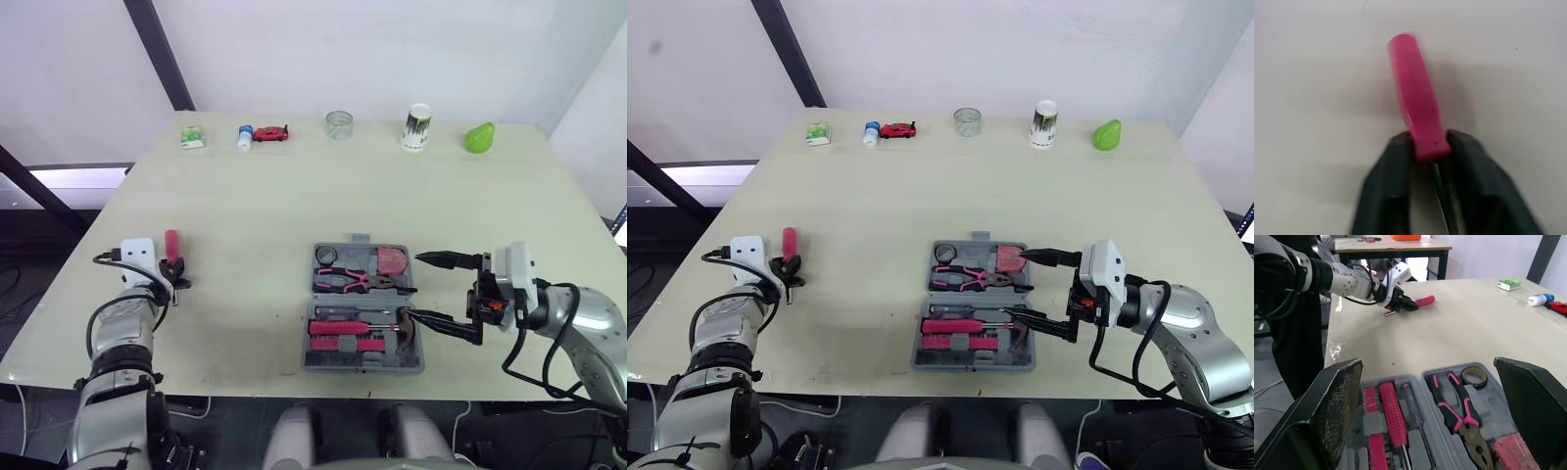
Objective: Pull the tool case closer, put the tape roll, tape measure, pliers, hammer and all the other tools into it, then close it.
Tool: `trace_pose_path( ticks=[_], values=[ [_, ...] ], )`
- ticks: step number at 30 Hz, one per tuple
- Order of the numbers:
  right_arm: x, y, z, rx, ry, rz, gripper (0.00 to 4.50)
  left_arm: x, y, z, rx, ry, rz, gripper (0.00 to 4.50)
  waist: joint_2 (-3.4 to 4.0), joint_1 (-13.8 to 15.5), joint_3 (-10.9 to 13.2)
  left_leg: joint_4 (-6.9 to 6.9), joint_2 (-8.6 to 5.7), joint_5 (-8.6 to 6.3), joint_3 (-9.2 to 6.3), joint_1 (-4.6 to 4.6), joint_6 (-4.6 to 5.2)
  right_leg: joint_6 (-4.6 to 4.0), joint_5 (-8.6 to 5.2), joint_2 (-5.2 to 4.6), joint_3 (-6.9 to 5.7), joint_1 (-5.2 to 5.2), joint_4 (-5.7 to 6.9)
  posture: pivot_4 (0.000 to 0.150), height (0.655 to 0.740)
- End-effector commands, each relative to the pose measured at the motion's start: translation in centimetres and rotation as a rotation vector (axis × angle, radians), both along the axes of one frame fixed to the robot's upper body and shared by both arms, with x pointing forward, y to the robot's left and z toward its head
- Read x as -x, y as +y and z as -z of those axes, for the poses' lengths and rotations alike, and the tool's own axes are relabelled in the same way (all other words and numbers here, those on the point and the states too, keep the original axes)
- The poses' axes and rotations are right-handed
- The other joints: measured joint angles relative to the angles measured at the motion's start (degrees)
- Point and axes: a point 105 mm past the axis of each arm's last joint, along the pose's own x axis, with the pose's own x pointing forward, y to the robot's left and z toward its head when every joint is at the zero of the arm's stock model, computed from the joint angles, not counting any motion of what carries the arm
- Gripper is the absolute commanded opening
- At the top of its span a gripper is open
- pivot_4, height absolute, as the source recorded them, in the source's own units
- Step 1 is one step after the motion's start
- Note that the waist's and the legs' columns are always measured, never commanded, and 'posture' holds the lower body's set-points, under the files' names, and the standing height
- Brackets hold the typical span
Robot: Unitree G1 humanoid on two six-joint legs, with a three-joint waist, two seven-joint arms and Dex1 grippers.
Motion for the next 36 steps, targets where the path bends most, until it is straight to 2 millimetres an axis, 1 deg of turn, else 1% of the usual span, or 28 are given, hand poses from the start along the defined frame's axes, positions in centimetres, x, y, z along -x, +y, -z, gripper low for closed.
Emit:
trace_pose_path(
  ticks=[1, 4, 7, 10, 11, 13, 15, 17, 19, 22, 24, 26, 32, 36],
  values=[
    [0.5, 0.4, -0.8, -0.013, -0.035, -0.025, 4.50, -0.1, 0.7, -1.2, -0.038, -0.028, 0.001, 0.43, 0.00, 0.01, 0.00, 0.00, 0.00, 0.00, 0.00, 0.00, 0.00, 0.00, 0.00, 0.00, 0.00, 0.00, 0.00, 0.150, 0.7400],
    [0.7, 0.3, -0.7, -0.011, -0.034, -0.023, 4.50, 0.0, -0.2, -1.2, -0.044, -0.037, 0.050, 0.43, 0.00, 0.01, 0.00, 0.00, 0.00, 0.00, 0.00, 0.00, 0.00, 0.00, 0.00, 0.00, 0.00, 0.00, 0.00, 0.150, 0.7400],
    [1.0, 0.1, -0.6, -0.010, -0.033, -0.016, 4.50, 0.8, -1.9, -1.7, -0.023, -0.061, 0.123, 0.43, 0.01, -0.13, 0.01, 0.00, 0.02, 0.00, 0.01, -0.02, 0.00, 0.00, 0.00, -0.01, 0.02, 0.00, -0.01, 0.150, 0.7400],
    [1.3, 0.0, -0.5, -0.014, -0.026, -0.012, 4.50, 2.4, -4.4, -1.9, -0.006, -0.061, 0.186, 0.43, 0.00, -0.19, 0.01, 0.00, 0.10, 0.00, 0.02, -0.03, -0.01, 0.00, 0.00, -0.10, 0.05, -0.02, -0.01, 0.150, 0.7400],
    [1.4, -0.1, -0.3, -0.013, -0.022, -0.013, 4.50, 3.3, -5.6, -1.9, -0.001, -0.052, 0.210, 0.43, 0.00, -0.14, 0.01, -0.01, 0.13, 0.00, 0.01, -0.02, -0.01, 0.00, 0.00, -0.18, 0.04, -0.01, 0.01, 0.150, 0.7400],
    [1.6, -0.2, -0.2, -0.013, -0.016, -0.014, 4.50, 4.6, -7.2, -1.9, 0.007, -0.033, 0.239, 0.43, 0.00, -0.07, 0.02, -0.01, 0.15, 0.00, -0.01, -0.03, -0.01, 0.00, 0.00, -0.26, 0.01, -0.01, 0.01, 0.150, 0.7400],
    [1.7, -0.4, 0.0, -0.015, -0.009, -0.013, 4.50, 5.7, -8.6, -1.8, 0.012, -0.014, 0.256, 0.43, -0.02, 0.07, 0.03, -0.01, 0.11, 0.00, -0.04, -0.02, -0.01, 0.00, 0.00, -0.32, -0.02, 0.00, 0.03, 0.150, 0.7400],
    [2.0, -0.9, 0.8, 0.009, 0.008, -0.019, 4.50, 7.1, -10.0, -1.5, 0.026, 0.002, 0.236, 0.43, -0.02, 0.15, 0.03, -0.01, 0.09, 0.00, -0.07, 0.01, -0.01, 0.00, 0.00, -0.34, -0.04, 0.04, 0.03, 0.150, 0.7400],
    [2.2, -1.2, 1.2, 0.019, 0.016, -0.022, 4.50, 8.0, -11.1, -1.4, 0.033, 0.006, 0.216, 0.43, -0.01, 0.09, 0.04, -0.01, 0.05, 0.00, -0.05, 0.05, 0.00, 0.00, 0.00, -0.39, -0.03, 0.09, 0.00, 0.150, 0.7400],
    [2.2, -1.3, 1.4, 0.015, 0.018, -0.027, 4.50, 8.9, -12.9, -1.3, 0.041, 0.013, 0.229, 0.43, -0.03, 0.04, 0.05, -0.01, 0.02, 0.00, -0.06, 0.06, 0.00, 0.00, 0.00, -0.38, -0.04, 0.11, -0.01, 0.150, 0.7400],
    [2.1, -1.3, 1.5, 0.018, 0.019, -0.036, 4.50, 9.3, -13.7, -1.1, 0.047, 0.021, 0.234, 0.43, -0.02, 0.05, 0.05, -0.01, 0.00, 0.00, -0.08, 0.08, 0.00, -0.02, -0.01, -0.28, -0.03, 0.11, -0.01, 0.150, 0.7400],
    [2.1, -1.3, 1.6, 0.024, 0.019, -0.045, 4.50, 9.6, -14.1, -0.8, 0.055, 0.028, 0.227, 0.43, -0.02, -0.05, 0.05, -0.01, -0.03, 0.00, -0.07, 0.10, 0.00, -0.02, -0.01, -0.20, 0.01, 0.11, -0.02, 0.150, 0.7400],
    [2.1, -1.3, 1.9, 0.027, 0.017, -0.050, 4.50, 10.4, -14.0, -0.2, 0.069, 0.047, 0.179, 0.43, -0.03, 0.04, 0.06, -0.01, -0.03, 0.00, -0.08, 0.09, 0.00, -0.04, -0.02, -0.12, 0.02, 0.11, -0.05, 0.150, 0.7400],
    [2.2, -1.1, 2.2, 0.024, 0.016, -0.051, 4.50, 10.6, -14.5, 0.5, 0.083, 0.064, 0.182, 0.43, -0.03, 0.06, 0.06, -0.01, -0.04, 0.00, -0.07, 0.08, 0.00, -0.03, -0.02, -0.12, 0.03, 0.12, -0.10, 0.150, 0.7400]
  ],
)
